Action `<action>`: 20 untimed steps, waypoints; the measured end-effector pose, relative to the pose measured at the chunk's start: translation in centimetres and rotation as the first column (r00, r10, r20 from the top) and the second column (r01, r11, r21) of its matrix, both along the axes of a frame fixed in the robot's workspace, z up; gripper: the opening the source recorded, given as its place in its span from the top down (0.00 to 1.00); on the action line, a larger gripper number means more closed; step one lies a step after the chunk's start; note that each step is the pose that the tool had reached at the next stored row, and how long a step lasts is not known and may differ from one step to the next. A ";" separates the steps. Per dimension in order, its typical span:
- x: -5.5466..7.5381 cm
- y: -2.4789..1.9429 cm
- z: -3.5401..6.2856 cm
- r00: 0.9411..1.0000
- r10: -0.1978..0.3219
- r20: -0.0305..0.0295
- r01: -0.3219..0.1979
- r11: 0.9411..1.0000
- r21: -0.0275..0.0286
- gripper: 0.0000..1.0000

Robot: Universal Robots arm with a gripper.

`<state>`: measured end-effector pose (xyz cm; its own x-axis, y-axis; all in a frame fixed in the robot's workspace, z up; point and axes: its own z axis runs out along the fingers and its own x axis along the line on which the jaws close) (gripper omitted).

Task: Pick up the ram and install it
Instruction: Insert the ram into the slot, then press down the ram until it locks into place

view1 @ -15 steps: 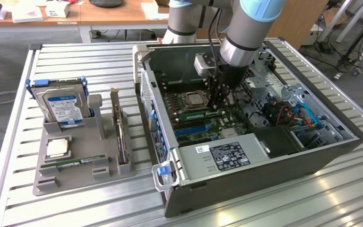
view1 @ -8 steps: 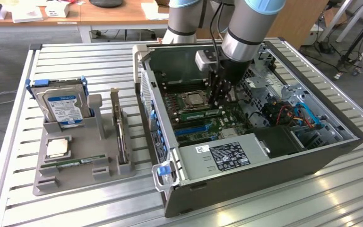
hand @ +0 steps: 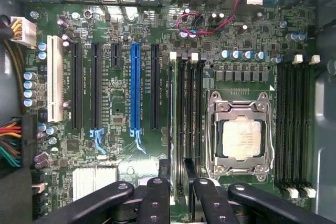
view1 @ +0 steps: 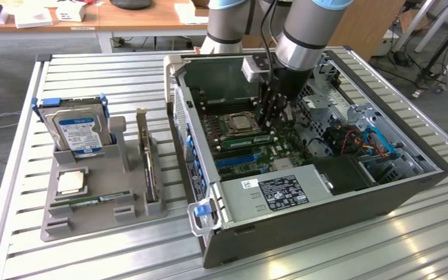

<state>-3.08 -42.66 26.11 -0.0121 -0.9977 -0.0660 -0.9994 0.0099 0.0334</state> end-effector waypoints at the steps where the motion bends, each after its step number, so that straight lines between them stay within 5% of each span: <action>1: 0.0 0.00 0.09 1.000 0.000 0.000 0.000 1.000 0.000 0.75; 20: 0.0 0.00 0.80 1.000 0.000 0.000 0.000 1.000 0.000 0.75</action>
<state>-3.08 -42.66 26.91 -0.0121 -0.9977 -0.0660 -0.9994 0.0099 0.0333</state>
